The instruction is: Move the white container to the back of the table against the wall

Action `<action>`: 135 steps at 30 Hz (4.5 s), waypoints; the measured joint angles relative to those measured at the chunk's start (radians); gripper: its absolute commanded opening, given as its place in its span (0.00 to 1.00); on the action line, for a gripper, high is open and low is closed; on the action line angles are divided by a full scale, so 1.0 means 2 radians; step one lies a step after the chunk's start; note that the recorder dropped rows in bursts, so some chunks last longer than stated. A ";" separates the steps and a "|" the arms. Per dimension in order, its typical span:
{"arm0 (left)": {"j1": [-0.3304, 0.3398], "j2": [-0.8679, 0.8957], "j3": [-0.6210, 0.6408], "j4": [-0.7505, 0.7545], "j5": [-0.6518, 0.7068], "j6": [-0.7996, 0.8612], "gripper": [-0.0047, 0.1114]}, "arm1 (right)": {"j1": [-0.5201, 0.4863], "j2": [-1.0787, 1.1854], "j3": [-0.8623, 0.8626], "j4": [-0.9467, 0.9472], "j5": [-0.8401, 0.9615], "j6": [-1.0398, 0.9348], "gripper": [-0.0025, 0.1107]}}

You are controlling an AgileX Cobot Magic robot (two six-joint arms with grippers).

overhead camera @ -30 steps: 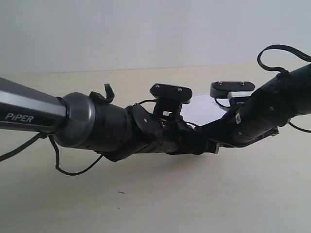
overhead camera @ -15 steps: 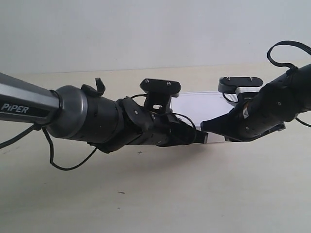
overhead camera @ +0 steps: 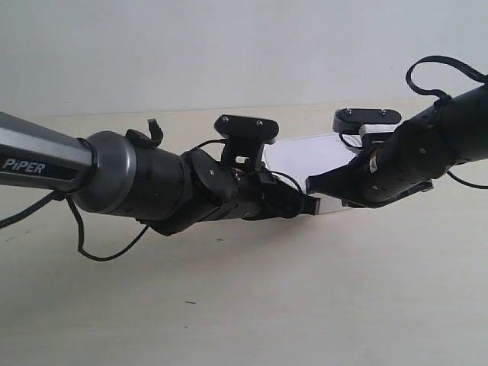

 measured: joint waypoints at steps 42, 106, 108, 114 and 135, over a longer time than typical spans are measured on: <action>0.087 0.127 -0.184 0.019 0.035 0.045 0.04 | -0.022 0.165 -0.239 0.000 0.021 -0.045 0.02; 0.127 0.127 -0.184 0.056 0.004 0.087 0.04 | -0.022 0.304 -0.455 0.131 0.011 -0.157 0.02; 0.127 0.127 -0.184 0.059 0.004 0.087 0.04 | -0.022 0.308 -0.455 0.131 0.001 -0.157 0.02; 0.127 0.127 -0.184 0.063 0.004 0.087 0.04 | -0.022 0.315 -0.455 0.133 -0.010 -0.157 0.02; 0.127 0.127 -0.184 0.071 0.001 0.087 0.04 | -0.021 0.318 -0.452 0.133 -0.029 -0.158 0.02</action>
